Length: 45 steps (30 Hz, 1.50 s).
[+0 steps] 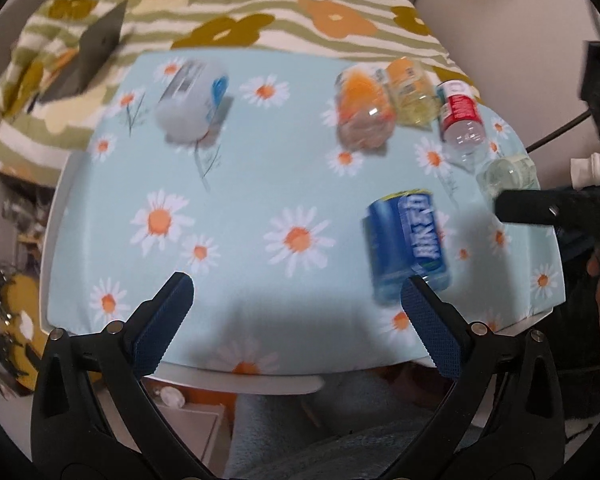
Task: Flip cup upright
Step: 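Bring the right tool to the cup and grasp it while the left tool holds it, then rotate the cup upright with the right tool while the left tool releases and withdraws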
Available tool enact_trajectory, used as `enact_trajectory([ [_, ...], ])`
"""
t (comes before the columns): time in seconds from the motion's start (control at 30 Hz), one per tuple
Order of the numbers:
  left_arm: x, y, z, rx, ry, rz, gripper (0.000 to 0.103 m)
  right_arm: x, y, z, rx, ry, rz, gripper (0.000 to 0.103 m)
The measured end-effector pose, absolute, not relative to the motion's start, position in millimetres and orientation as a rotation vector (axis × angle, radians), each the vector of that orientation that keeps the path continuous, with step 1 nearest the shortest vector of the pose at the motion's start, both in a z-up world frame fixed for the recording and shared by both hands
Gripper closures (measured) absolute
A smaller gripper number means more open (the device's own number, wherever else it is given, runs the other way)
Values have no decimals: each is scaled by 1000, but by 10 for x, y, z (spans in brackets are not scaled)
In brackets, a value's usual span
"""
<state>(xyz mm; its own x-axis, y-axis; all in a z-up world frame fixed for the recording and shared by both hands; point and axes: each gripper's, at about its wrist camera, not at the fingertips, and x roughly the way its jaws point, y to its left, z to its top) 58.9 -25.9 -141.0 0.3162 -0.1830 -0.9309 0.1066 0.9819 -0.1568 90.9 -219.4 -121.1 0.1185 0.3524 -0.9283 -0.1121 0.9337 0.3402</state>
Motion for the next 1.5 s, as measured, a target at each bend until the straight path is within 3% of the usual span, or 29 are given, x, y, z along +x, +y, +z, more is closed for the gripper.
enact_trajectory([
  [0.2, 589, 108, -1623, -63, 1259, -165, 0, 1214, -1891, -1663, 199, 1599, 338, 0],
  [0.5, 607, 400, -1845, -104, 1297, -155, 0, 1427, -1672, -1984, 177, 1695, 326, 21],
  [0.77, 608, 467, -1869, -119, 1296, -160, 0, 1469, -1601, -2094, 169, 1732, 301, 30],
  [0.83, 605, 473, -1870, -120, 1296, -160, 0, 1471, -1608, -2122, 188, 1742, 299, 45],
  [0.97, 597, 493, -1853, -120, 1291, -162, 0, 1465, -1655, -2149, 227, 1745, 299, 47],
  [1.3, 558, 456, -1545, -72, 1238, -164, 0, 1296, -1693, -1712, 201, 1594, 315, 49],
  [1.5, 538, 457, -1282, -56, 1163, -152, 0, 948, -1818, -1082, 228, 1187, 227, 49],
])
